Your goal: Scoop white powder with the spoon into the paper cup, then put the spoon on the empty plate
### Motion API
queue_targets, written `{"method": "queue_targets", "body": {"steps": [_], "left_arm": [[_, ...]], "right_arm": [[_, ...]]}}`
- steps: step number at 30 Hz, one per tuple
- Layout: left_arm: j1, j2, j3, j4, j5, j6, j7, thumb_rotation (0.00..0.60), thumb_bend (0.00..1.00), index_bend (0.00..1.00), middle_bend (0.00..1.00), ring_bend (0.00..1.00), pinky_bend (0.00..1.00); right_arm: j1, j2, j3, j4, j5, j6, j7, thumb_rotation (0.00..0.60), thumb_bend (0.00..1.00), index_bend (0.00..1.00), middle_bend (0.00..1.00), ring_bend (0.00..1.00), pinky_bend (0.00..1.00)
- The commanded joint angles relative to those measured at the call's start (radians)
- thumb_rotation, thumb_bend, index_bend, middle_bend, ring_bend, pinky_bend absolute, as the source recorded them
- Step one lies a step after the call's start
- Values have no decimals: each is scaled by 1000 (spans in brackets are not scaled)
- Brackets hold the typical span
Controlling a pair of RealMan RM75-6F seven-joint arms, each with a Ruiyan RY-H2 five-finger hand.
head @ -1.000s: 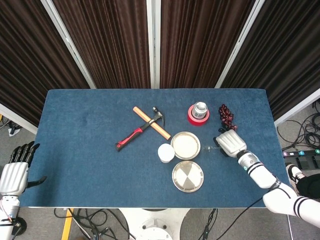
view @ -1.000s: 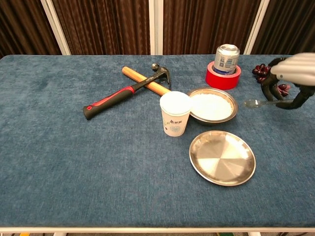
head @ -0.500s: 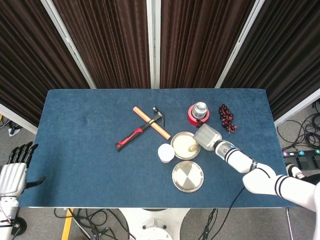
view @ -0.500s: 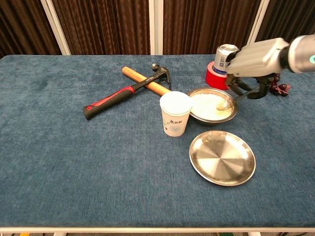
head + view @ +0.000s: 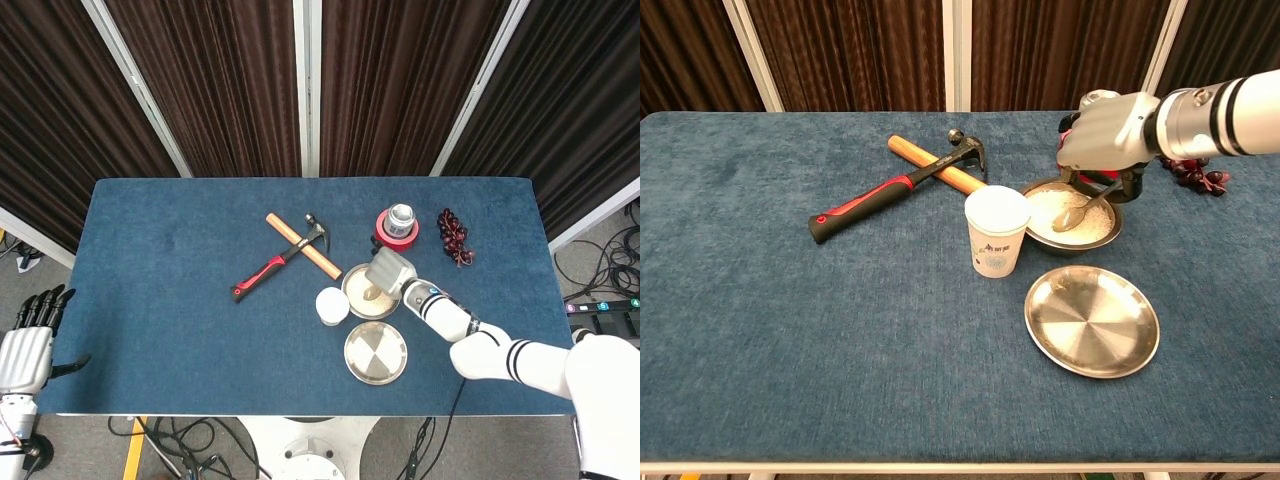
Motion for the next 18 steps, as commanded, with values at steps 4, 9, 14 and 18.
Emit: {"method": "queue_targets", "body": {"steps": [4,9,14,18], "left_arm": [[4,-7,2,15,0,1,-13,600,94,126,143,51,31],[9,-11,4,29,3,6,-25,600,94,126,143,51,31],[12,-15,6,39,9,11,-30,600,93,126,144,51,31],[8,-17,3,37,11,11,-24,600,93,126,143,51,31]], "right_arm": [[29,-32,-32,-22,77,71,-38,600,327,601,598,198,0],[7,-1,-30,-62,69,121,12,600,327,603,598,202,0],[-42,30,-38,-82,41,163,83,600,327,604,598,202,0],[-93,11,-38,-58,0,182,168,600,327,605,598,202,0]]}}
